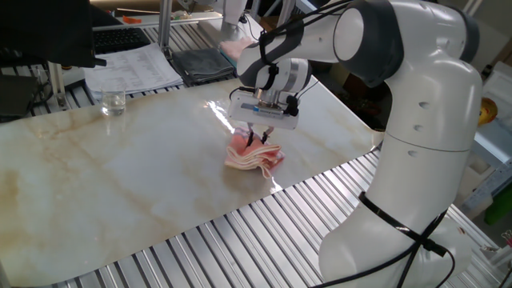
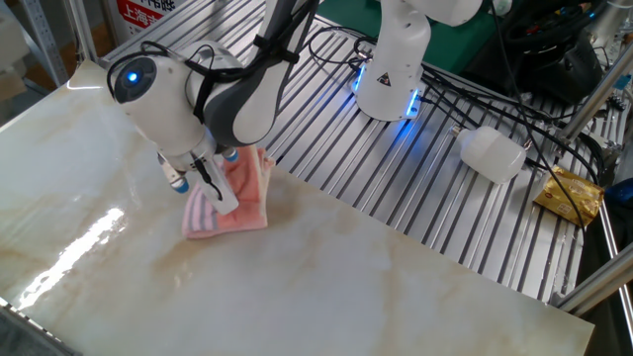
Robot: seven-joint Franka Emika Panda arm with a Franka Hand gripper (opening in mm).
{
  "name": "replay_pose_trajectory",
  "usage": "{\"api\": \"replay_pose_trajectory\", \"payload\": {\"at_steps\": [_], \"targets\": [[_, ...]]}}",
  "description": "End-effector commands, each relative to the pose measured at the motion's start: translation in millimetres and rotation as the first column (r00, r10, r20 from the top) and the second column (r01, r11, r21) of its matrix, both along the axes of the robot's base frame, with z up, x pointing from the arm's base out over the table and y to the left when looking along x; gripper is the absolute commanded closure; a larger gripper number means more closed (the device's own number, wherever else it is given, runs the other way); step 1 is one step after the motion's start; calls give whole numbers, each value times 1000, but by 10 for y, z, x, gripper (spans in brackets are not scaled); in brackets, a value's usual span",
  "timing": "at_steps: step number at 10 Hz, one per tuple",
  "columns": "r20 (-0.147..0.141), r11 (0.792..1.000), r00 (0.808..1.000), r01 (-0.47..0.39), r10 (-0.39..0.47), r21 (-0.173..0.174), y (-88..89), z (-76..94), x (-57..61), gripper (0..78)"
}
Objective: Clean the tabletop with a sponge
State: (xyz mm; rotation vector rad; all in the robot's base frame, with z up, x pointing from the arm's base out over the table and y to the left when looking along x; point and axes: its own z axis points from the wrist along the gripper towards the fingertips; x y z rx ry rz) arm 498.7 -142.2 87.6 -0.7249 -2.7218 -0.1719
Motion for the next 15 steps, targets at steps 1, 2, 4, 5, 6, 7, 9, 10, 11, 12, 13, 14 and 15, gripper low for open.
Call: {"api": "replay_pose_trajectory", "payload": {"at_steps": [1, 2, 4, 5, 6, 7, 9, 10, 11, 12, 13, 14, 15], "targets": [[4, 1000, 1000, -8, 8, -10, -63, 0, 60, 764], [1, 1000, 1000, -11, 11, -12, -134, 21, 75, 764], [0, 1000, 1000, -18, 18, -10, -274, 47, 75, 764], [-2, 1000, 1000, -16, 16, -12, -464, 75, 69, 764], [-5, 1000, 1000, -9, 9, -15, -507, 86, 69, 764], [-11, 1000, 1000, 6, -6, -30, -609, 88, 53, 764], [-11, 999, 1000, 6, -6, -32, -710, 30, 16, 764], [-16, 999, 1000, 6, -6, -33, -772, -15, 6, 764], [-20, 999, 1000, 3, -4, -33, -815, -25, 5, 764], [-22, 999, 1000, -3, 2, -34, -872, -16, 10, 764], [-25, 999, 1000, -8, 7, -39, -944, 5, 19, 764], [-27, 999, 1000, -7, 6, -43, -1021, 23, 27, 764], [-31, 999, 1000, -6, 4, -44, -1104, 31, 35, 764]]}}
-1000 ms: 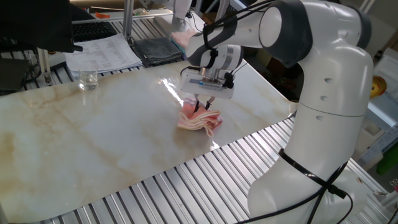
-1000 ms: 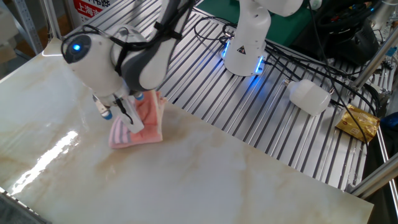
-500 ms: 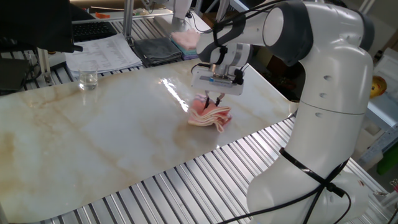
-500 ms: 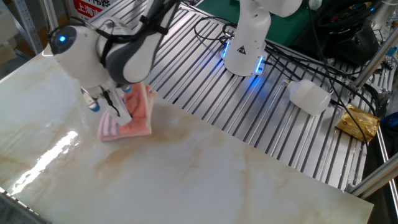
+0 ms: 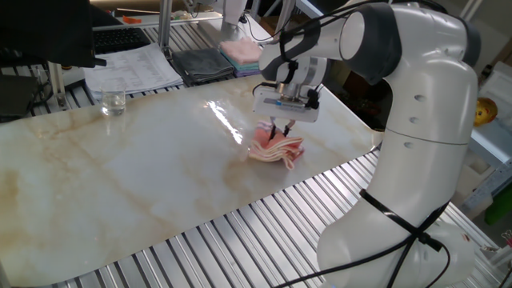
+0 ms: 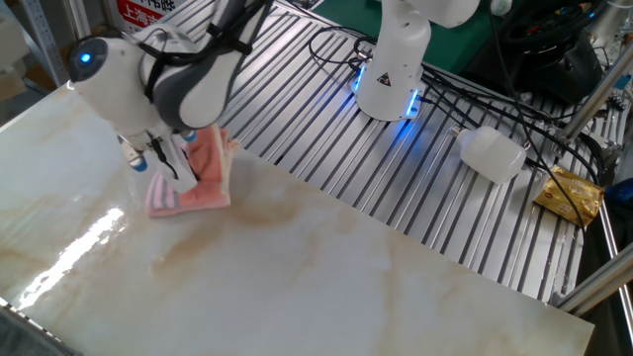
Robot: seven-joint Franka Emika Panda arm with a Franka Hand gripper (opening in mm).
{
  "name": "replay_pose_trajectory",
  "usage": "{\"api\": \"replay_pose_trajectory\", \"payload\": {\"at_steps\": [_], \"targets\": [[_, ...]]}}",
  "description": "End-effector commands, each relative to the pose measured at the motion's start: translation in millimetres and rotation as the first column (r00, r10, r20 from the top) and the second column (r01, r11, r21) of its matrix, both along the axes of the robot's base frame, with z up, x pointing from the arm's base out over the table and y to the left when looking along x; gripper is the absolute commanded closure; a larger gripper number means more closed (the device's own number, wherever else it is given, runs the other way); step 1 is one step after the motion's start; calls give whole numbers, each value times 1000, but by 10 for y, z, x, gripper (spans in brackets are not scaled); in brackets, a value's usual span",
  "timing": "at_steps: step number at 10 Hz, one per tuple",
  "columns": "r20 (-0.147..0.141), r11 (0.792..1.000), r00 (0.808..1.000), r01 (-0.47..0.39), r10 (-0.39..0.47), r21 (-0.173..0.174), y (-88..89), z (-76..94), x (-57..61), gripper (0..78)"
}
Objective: Clean the tabletop with a sponge
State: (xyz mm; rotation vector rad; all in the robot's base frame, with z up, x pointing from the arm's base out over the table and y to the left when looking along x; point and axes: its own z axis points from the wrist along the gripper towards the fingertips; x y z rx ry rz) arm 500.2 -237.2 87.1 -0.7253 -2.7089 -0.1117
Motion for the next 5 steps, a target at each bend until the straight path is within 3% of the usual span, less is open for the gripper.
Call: {"api": "replay_pose_trajectory", "payload": {"at_steps": [1, 3, 5], "targets": [[-5, 1000, 1000, 0, 0, -8, -153, 36, 20, 764], [-3, 1000, 1000, -7, 7, -11, -359, 16, 23, 764], [11, 1000, 1000, -9, 9, -3, -375, 6, 22, 764]]}}
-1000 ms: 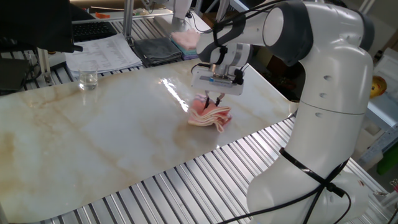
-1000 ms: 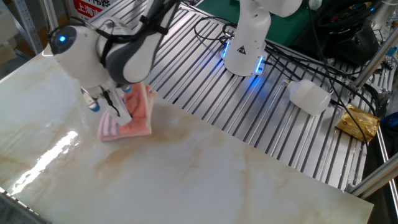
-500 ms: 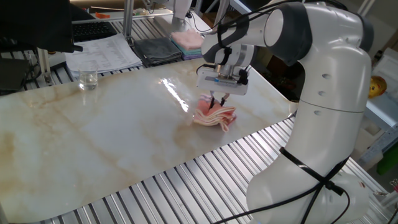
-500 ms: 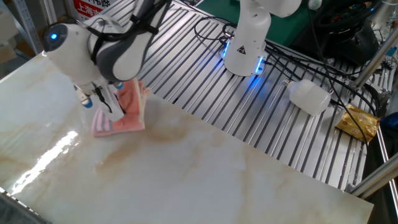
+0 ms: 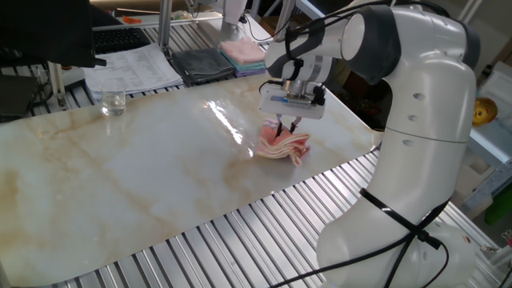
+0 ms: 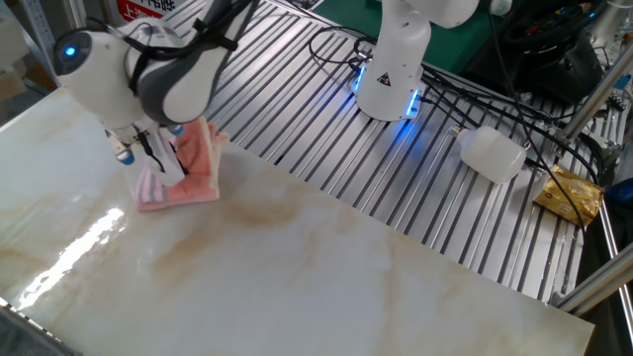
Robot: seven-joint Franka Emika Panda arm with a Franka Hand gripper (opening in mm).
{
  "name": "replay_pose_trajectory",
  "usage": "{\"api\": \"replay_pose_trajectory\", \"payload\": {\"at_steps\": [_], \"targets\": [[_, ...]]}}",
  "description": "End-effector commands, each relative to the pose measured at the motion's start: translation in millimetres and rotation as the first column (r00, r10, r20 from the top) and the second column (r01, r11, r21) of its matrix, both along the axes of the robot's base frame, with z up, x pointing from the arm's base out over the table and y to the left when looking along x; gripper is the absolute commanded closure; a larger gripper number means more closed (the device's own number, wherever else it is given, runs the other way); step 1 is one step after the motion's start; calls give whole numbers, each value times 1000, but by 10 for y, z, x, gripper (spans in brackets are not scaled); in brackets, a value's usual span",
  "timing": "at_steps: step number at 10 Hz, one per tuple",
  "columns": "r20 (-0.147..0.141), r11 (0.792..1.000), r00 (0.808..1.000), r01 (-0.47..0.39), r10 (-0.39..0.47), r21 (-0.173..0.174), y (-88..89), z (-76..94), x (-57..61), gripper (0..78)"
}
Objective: Clean the tabletop with a sponge
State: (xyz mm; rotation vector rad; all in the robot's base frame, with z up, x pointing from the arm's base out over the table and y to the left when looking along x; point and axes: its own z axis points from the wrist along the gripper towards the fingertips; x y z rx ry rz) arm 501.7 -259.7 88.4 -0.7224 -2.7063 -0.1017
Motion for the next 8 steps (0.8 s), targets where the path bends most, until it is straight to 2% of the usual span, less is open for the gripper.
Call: {"api": "replay_pose_trajectory", "payload": {"at_steps": [1, 4, 8], "targets": [[25, 1000, 1000, 12, -12, -1, -151, -7, 8, 764], [49, 998, 997, 60, -59, -2, -151, -7, 8, 764], [47, 997, 997, 64, -63, -34, -175, -8, 7, 764]]}}
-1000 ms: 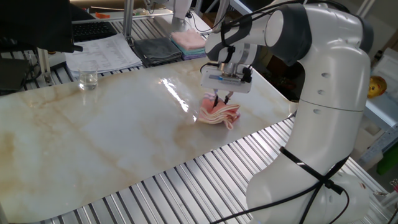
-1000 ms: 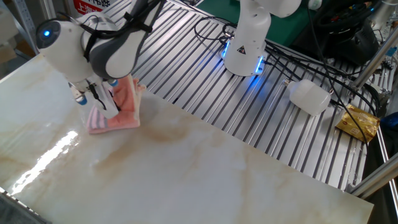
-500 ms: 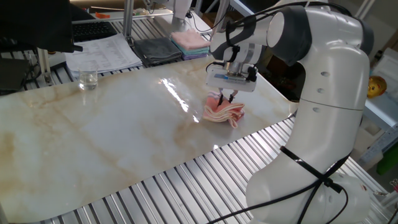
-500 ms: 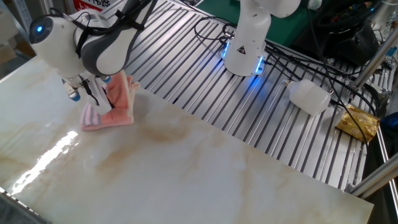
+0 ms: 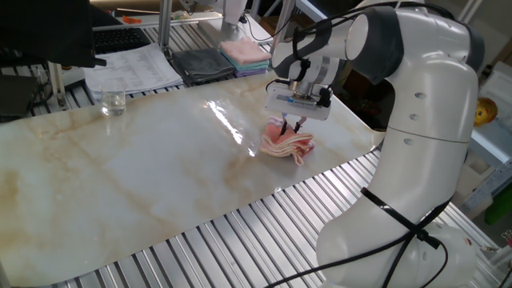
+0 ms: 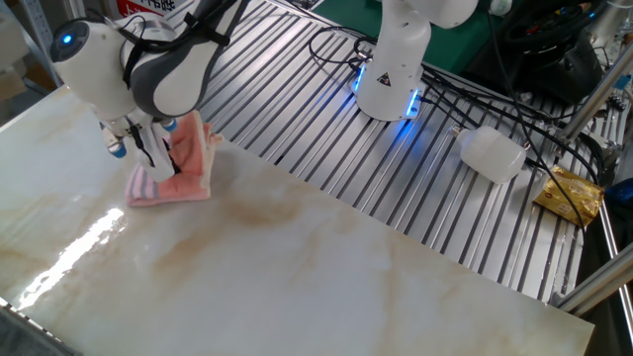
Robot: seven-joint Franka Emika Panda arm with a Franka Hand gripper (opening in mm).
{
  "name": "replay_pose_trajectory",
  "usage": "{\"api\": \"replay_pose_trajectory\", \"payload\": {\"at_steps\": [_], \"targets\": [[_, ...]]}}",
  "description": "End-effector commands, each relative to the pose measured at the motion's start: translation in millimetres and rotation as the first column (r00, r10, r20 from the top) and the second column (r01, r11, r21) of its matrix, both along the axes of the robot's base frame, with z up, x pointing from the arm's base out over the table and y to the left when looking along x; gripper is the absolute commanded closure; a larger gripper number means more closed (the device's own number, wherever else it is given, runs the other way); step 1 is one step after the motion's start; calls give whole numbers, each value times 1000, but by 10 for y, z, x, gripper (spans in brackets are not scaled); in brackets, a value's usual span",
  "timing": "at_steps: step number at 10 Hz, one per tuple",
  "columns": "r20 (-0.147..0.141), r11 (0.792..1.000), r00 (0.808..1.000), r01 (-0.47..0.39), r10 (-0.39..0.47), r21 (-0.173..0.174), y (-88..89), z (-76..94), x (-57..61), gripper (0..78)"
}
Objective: Clean the tabletop with a sponge
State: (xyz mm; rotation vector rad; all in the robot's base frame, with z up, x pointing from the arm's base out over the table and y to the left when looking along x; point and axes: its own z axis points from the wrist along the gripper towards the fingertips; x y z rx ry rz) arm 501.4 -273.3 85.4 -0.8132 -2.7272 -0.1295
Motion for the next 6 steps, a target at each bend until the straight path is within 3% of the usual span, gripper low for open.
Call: {"api": "replay_pose_trajectory", "payload": {"at_steps": [1, 6], "targets": [[2, 999, 1000, -2, 2, -34, -185, 1, 9, 764], [-21, 999, 1000, 18, -19, -42, -616, 21, 26, 764]]}}
